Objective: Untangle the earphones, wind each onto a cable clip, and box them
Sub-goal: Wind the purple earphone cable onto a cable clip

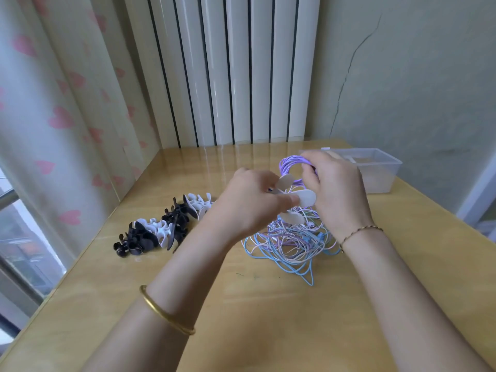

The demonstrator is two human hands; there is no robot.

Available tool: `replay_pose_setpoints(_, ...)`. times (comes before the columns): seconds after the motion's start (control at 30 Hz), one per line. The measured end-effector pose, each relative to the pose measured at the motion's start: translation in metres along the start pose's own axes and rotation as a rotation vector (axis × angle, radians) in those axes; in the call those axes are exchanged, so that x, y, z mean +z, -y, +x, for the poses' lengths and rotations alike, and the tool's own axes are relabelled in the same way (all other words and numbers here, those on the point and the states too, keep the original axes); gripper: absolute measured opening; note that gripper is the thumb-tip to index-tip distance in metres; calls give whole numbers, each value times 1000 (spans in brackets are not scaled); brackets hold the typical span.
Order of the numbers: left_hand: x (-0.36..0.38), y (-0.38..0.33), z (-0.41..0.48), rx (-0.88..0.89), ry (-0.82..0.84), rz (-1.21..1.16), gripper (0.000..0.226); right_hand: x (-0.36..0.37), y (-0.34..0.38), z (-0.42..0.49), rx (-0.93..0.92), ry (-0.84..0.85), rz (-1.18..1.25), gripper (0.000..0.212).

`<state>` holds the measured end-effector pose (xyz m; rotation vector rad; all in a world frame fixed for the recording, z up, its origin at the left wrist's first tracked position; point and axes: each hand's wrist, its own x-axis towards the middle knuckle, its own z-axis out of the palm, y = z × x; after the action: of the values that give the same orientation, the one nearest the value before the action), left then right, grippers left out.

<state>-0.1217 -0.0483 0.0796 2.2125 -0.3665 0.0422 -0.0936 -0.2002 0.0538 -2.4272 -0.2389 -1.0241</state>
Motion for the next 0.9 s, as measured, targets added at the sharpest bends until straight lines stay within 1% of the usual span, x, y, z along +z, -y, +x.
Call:
replay_pose_setpoints(0.07, -2, 1, 5, -18, 16, -61, 24, -2, 0, -6, -65, -42, 130, 20)
replay_pose_setpoints(0.13, -4, 2, 9, -32, 14, -106, 23, -4, 0, -8, -125, -41, 162, 22)
replay_pose_setpoints(0.2, -5, 3, 11, -35, 15, -123, 24, -6, -2, -9, -162, -7, 178, 22)
replay_pose_setpoints(0.27, -5, 1, 12, -30, 19, -125, 23, -9, -4, -9, -155, 41, 222, 21)
replay_pose_setpoints(0.4, -4, -2, 16, -16, 62, -47, 23, -7, -6, -10, -105, 89, 294, 23)
replay_pose_setpoints(0.53, 1, -4, 18, 33, 103, 108, 24, -3, -3, -13, -83, 77, 305, 25)
replay_pose_setpoints(0.6, 2, -4, 18, 56, 105, 107, 22, -3, -1, -14, -89, 50, 302, 26)
replay_pose_setpoints(0.63, 2, -3, 18, 65, 87, 76, 27, -2, 0, -14, -91, 36, 302, 26)
replay_pose_setpoints(0.7, 2, -1, 19, 100, 79, 26, 47, -1, 3, -14, -93, 18, 307, 27)
replay_pose_setpoints(0.73, 3, -1, 18, 116, 83, 25, 53, 0, 3, -15, -92, 15, 310, 28)
replay_pose_setpoints(0.9, 5, 1, 11, 233, -24, 105, 50, 3, 1, -18, -71, -34, 327, 28)
